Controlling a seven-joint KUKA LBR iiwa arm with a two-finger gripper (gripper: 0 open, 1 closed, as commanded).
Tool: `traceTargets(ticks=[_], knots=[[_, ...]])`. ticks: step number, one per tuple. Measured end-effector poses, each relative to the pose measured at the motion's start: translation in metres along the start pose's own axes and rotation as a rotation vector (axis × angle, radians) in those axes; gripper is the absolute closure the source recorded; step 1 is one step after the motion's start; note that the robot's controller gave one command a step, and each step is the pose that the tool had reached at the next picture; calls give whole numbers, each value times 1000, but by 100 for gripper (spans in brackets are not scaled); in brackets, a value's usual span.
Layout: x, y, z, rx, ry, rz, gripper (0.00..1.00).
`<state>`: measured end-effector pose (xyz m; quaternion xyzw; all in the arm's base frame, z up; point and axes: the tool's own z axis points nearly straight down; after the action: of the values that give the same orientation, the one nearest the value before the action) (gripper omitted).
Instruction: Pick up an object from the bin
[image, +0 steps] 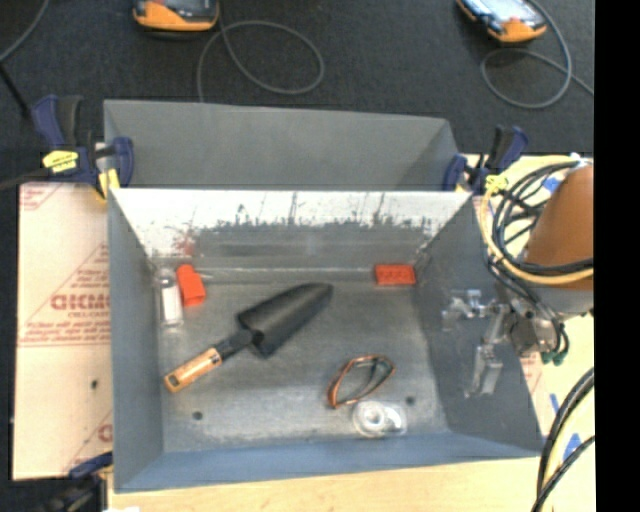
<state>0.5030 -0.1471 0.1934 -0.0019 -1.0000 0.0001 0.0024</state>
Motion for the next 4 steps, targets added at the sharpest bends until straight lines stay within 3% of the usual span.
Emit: traceTargets(ticks=[2, 3, 4], knots=[[-5, 6, 8, 4, -12, -58, 0], [1, 24, 45, 4, -9, -339, 0], [13, 22, 69, 5, -10, -509, 0]])
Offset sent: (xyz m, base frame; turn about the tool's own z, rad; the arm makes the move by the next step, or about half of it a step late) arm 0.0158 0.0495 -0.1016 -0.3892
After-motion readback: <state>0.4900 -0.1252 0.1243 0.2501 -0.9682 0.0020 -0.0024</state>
